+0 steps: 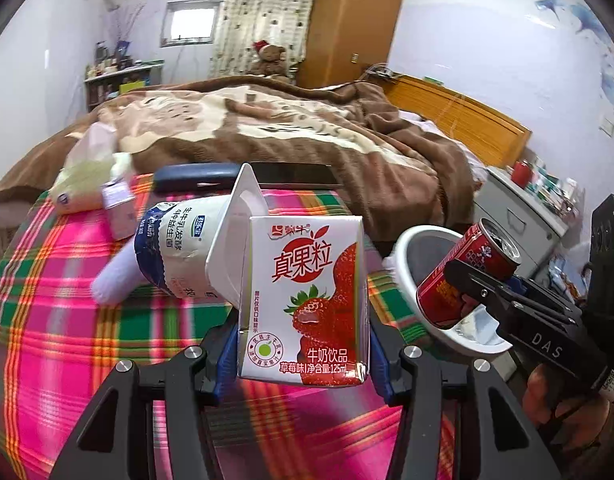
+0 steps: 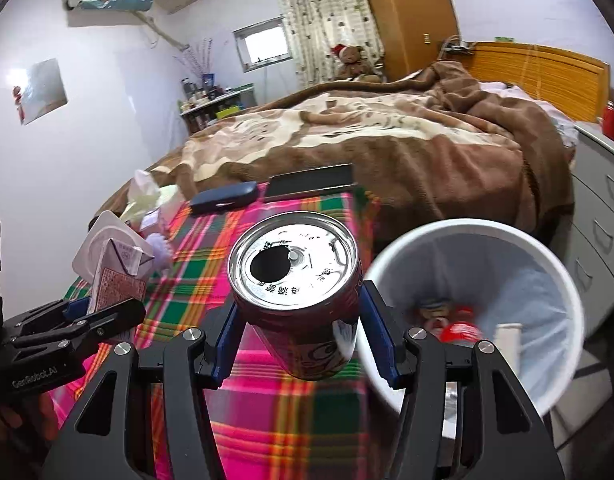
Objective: Collect trash
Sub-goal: 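Carry the can and milk carton over the bin and open both grippers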
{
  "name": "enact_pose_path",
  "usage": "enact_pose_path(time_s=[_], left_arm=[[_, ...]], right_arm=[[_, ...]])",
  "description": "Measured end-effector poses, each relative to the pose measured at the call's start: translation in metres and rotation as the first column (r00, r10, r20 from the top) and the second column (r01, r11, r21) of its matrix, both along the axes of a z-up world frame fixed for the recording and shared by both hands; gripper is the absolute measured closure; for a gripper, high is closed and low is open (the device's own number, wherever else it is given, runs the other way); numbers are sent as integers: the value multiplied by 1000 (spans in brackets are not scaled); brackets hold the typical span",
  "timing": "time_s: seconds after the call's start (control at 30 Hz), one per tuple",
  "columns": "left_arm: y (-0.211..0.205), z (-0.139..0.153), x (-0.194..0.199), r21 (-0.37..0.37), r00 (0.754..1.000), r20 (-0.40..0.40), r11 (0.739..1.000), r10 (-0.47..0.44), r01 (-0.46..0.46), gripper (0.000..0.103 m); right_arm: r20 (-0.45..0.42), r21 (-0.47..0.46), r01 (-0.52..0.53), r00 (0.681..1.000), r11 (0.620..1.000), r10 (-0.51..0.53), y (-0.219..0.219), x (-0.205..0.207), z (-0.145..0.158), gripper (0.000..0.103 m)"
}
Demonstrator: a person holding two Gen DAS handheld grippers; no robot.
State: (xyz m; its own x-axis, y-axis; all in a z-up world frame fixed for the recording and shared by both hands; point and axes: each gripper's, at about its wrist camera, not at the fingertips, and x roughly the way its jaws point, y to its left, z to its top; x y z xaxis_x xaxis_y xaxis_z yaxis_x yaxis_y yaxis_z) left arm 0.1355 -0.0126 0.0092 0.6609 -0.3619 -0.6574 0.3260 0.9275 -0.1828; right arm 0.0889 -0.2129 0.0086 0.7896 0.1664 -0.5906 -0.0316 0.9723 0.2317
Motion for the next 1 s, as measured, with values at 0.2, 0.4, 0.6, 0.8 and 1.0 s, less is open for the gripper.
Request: enact_pose_path(time_s=[0.2, 0.4, 0.6, 0.8, 1.0], left_arm=[[-36, 3, -6, 9, 998, 9, 998, -62, 61, 50], [-74, 4, -7, 12, 990, 7, 990, -137, 137, 50], [-115, 2, -2, 10, 978, -5, 978, -209, 209, 49], [-151, -6, 4, -1, 963, -30, 963, -268, 268, 49], [-176, -18, 11, 14, 953, -62, 955, -296, 297, 49]], right_arm=[[6, -1, 60, 998, 998, -60, -26, -9, 1, 46], [-4, -14, 119, 993, 993, -119, -50, -15, 2, 46], [-45, -31, 174, 984, 984, -175, -78, -17, -5, 46], [-88, -29, 223, 970, 974, -225, -100, -17, -14, 46], [-130, -36, 239, 962, 970, -242, -113, -17, -24, 46]])
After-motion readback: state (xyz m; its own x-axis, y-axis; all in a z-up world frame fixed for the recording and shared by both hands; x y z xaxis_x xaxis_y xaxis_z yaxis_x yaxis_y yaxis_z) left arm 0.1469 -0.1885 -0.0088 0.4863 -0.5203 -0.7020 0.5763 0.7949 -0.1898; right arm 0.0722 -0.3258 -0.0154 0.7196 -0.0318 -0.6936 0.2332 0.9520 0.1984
